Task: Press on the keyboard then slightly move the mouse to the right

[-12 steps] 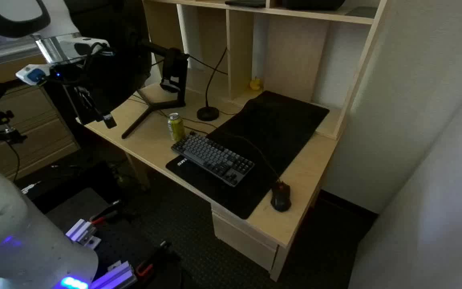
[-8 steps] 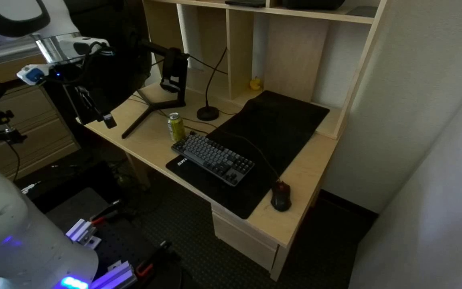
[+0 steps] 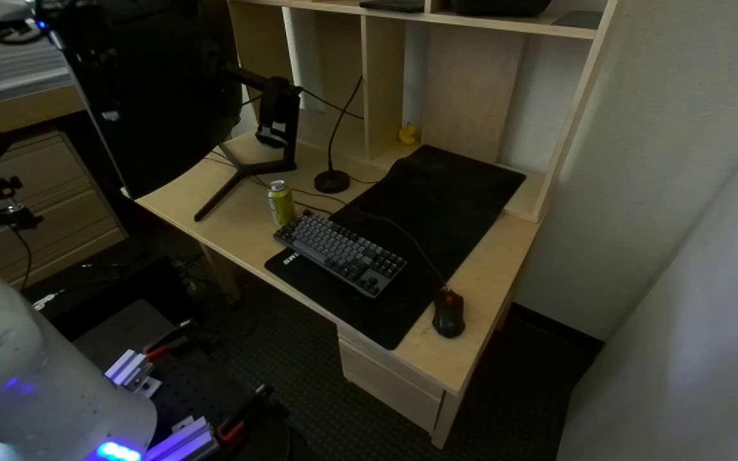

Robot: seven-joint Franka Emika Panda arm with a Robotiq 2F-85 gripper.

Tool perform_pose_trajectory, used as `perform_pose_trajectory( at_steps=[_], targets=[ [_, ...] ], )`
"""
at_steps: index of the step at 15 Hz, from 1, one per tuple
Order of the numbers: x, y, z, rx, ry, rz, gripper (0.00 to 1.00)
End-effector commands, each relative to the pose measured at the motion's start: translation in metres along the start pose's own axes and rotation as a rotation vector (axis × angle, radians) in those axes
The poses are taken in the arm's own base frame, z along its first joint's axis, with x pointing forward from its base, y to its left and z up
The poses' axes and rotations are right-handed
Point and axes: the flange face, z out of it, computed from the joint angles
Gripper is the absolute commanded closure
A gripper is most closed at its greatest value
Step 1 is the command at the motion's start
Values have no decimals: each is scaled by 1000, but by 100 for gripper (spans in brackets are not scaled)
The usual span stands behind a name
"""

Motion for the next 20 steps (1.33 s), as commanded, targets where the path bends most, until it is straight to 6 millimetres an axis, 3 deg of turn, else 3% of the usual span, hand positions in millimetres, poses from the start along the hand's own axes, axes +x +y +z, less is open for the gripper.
perform_pose_trajectory(
  at_steps=[1, 3, 5, 6, 11, 13, 14, 16, 19, 20],
  targets=[
    [2, -6, -17, 15, -6, 33, 0],
    [6, -13, -29, 24, -14, 57, 0],
    [12, -14, -23, -4, -42, 103, 0],
    [39, -10, -5, -11, -51, 216, 0],
    [125, 40, 76, -23, -101, 494, 0],
    [175, 63, 104, -41, -138, 611, 0],
    [139, 51, 81, -27, -104, 527, 0],
    [168, 67, 104, -36, -140, 591, 0],
    [175, 66, 110, -42, -152, 604, 0],
    [200, 63, 119, -46, -190, 614, 0]
  ],
)
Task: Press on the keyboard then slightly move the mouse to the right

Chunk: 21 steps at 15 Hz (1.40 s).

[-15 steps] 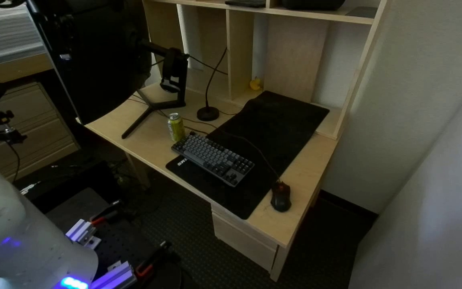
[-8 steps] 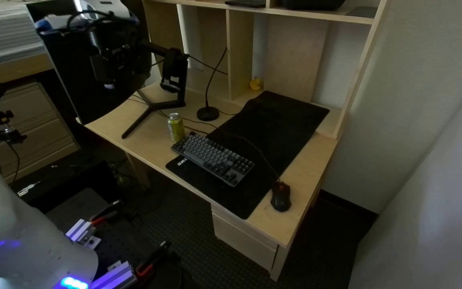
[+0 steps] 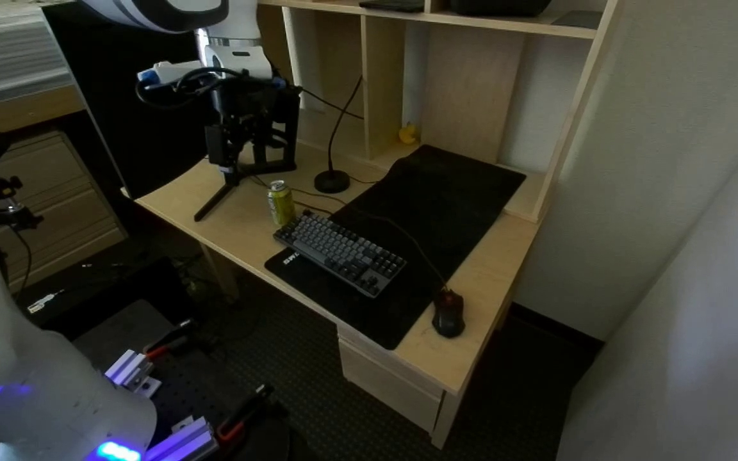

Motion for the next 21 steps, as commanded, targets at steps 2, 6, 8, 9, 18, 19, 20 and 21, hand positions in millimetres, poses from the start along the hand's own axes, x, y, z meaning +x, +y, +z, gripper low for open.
perform_pose_trajectory(
  at_steps=[2, 6, 8, 9, 18, 19, 20, 21],
  targets=[
    [61, -44, 25, 45, -99, 63, 0],
    [135, -80, 24, 128, -147, 154, 0],
    [167, -87, 17, 103, -201, 89, 0],
    [179, -86, 12, 74, -235, 39, 0],
    [223, -74, -27, -26, -250, -115, 0],
    [239, -88, -29, -62, -296, -178, 0],
    [168, -67, 10, -133, -269, -236, 0],
    [162, -69, 11, -142, -272, -291, 0]
  ],
)
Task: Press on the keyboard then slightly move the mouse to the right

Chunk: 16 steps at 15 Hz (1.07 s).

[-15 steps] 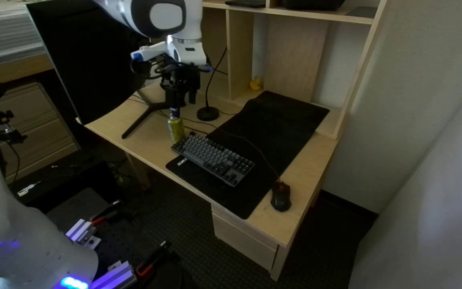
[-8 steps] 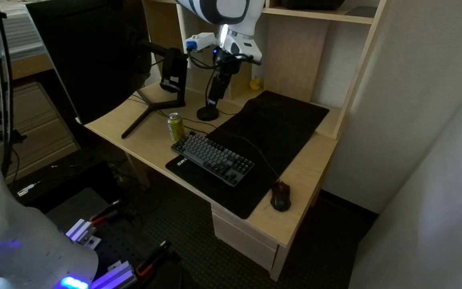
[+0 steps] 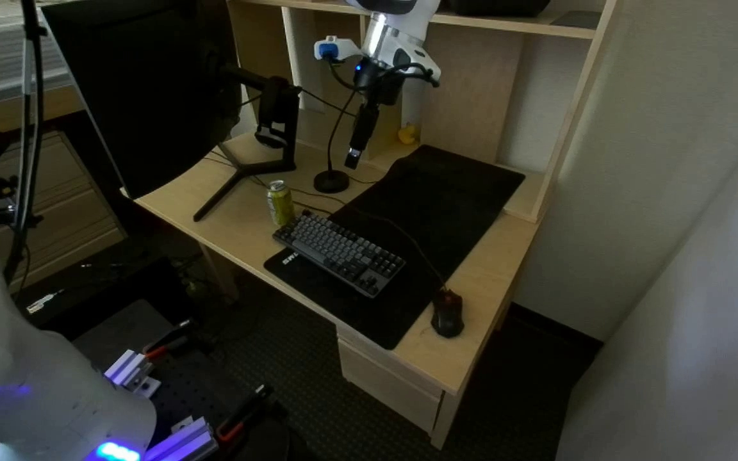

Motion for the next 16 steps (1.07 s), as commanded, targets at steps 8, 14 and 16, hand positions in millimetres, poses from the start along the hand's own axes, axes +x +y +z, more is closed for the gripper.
perform_pose_trajectory(
  at_steps=[8, 14, 16],
  targets=[
    [-154, -33, 159, -12, 117, -235, 0],
    [-154, -38, 159, -39, 116, -242, 0],
    [-140, -43, 185, -41, 87, -221, 0]
  ],
)
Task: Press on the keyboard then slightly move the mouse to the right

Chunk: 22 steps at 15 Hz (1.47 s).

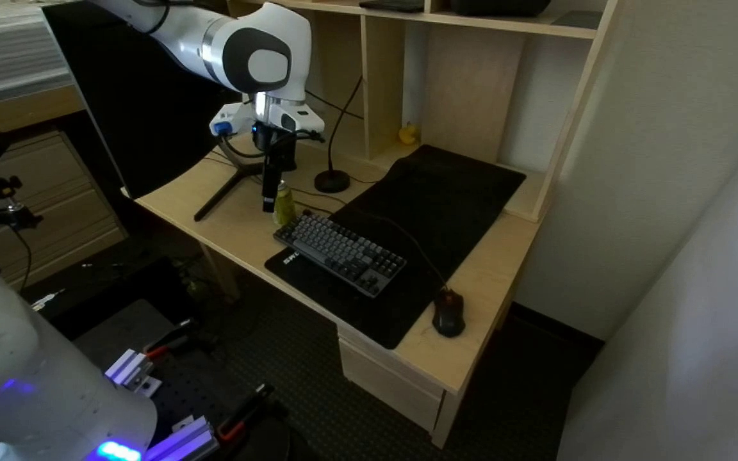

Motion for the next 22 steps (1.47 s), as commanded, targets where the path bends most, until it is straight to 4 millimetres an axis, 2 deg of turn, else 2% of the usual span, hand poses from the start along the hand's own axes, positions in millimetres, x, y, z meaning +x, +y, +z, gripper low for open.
perform_pose_trajectory(
  at_steps=[1, 3, 6, 7, 10, 16, 22],
  targets=[
    [14, -3, 38, 9, -27, 32, 0],
    [18, -4, 64, 53, -21, 59, 0],
    [27, -8, 94, 85, -25, 124, 0],
    [23, -9, 80, 61, -23, 83, 0],
    [27, -10, 96, 62, -28, 107, 0],
    [23, -14, 96, 115, -66, 241, 0],
    [25, -13, 96, 96, -67, 225, 0]
  ],
)
